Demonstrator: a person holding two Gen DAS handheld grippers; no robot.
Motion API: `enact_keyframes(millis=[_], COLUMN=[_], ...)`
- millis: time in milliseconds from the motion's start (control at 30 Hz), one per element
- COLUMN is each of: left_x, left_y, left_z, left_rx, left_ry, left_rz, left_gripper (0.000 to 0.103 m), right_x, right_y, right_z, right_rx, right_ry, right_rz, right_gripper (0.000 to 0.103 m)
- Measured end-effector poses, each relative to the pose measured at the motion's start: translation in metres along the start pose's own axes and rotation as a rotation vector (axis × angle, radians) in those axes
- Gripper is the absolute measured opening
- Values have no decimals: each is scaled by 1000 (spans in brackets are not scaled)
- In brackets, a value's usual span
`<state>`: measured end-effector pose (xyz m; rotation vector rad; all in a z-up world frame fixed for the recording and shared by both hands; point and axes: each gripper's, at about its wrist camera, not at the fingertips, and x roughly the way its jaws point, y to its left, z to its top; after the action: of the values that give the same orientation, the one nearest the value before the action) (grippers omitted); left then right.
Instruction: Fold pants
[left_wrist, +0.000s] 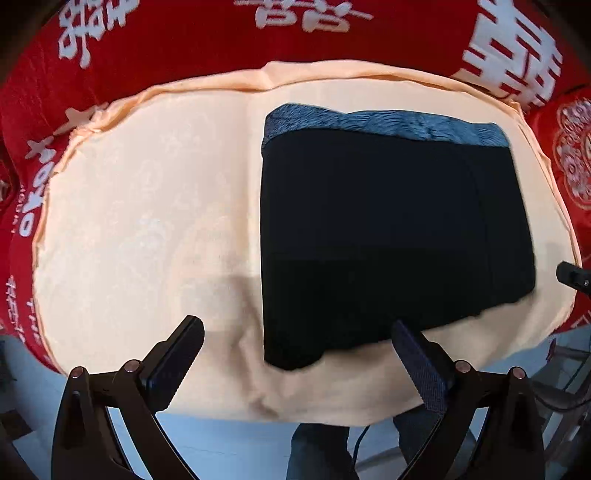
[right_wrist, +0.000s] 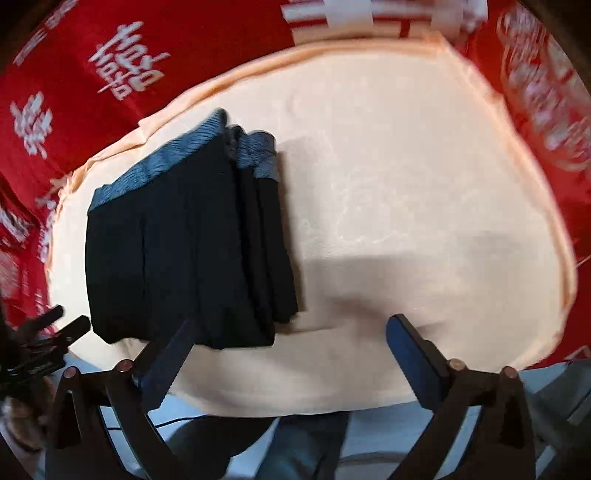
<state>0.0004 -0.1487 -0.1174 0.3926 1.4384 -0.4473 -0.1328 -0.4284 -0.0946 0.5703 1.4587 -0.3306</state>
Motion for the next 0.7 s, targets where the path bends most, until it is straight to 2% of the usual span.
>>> enact_keyframes(millis=[167,267,433,567,700], left_x=[-38,-56,-88,-109,-123], left_y=[-4,-8,-8,-7,-6], left_z=[-22,-31,-41,-50,-55], left_rx=[23,24,10,0,10], left_ry=[-51,-54,-82,-102,-129], left_rz=[42,43,84,105,106], left_gripper=[102,102,102,102,102], right_x=[-29,-44,-67,-87,-99], right_y=[28,43,65,82,99], right_z=[-16,-25,-38,-49,-56], right_rx=[-60,-56,-38,-24,-39], right_ry=[-52,-43,-42,-61,-70], right_rz=[-96,-78,-94,-74,-99], right_gripper=[103,103,103,103,103])
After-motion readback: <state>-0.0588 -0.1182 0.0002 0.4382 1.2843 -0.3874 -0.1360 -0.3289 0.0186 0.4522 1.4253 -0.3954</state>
